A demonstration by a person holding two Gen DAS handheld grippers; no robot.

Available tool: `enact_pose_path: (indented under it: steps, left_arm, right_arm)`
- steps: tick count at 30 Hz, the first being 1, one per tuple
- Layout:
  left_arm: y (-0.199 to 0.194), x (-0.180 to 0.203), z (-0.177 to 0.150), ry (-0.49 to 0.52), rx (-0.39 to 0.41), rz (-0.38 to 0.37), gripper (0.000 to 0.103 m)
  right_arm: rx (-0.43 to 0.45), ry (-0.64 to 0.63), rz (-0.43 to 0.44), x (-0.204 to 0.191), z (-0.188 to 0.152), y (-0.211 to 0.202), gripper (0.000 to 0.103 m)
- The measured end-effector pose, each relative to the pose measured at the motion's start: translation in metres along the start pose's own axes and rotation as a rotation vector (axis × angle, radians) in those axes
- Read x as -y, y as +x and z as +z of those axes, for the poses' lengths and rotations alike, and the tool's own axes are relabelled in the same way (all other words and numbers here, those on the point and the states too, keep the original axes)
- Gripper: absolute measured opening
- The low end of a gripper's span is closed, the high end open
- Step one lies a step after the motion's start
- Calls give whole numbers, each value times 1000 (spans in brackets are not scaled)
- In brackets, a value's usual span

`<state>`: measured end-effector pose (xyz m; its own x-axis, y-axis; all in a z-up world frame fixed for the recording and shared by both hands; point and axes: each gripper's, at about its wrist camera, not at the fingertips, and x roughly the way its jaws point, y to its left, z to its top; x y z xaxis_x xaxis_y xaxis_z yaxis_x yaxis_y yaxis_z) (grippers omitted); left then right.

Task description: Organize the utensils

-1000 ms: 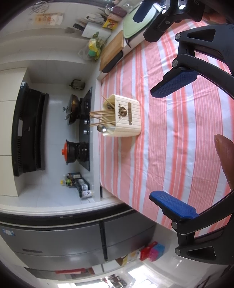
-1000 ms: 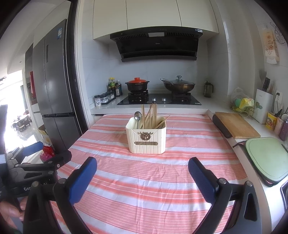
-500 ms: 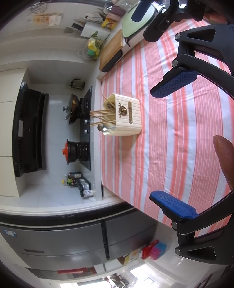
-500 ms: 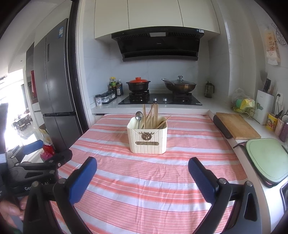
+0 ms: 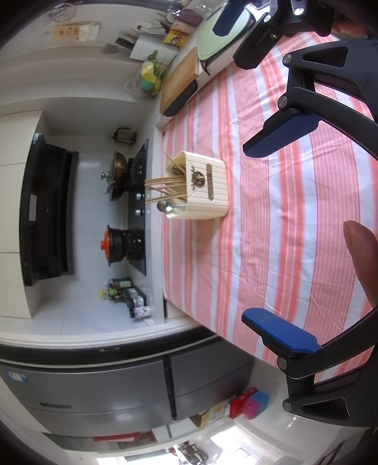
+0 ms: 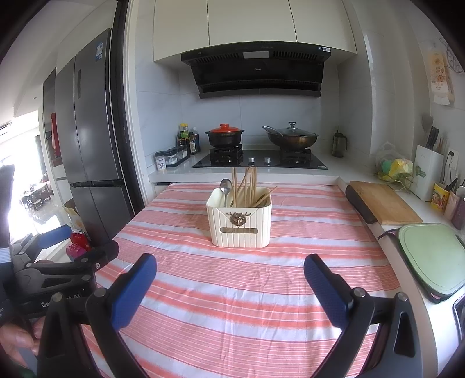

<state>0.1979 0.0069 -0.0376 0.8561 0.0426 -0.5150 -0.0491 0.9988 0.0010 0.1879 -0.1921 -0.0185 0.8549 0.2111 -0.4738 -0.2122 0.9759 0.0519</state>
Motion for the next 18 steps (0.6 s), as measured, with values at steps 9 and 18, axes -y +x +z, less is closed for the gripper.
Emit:
enact_pose_path:
  steps: [9, 18]
  left_arm:
    - [0, 1, -1, 0, -2, -1, 103]
    - [0, 3, -3, 1, -6, -5, 103]
  right_arm:
    - [0, -1, 0, -1, -1, -1, 103]
    - [-1, 0, 7, -2, -3, -3, 103]
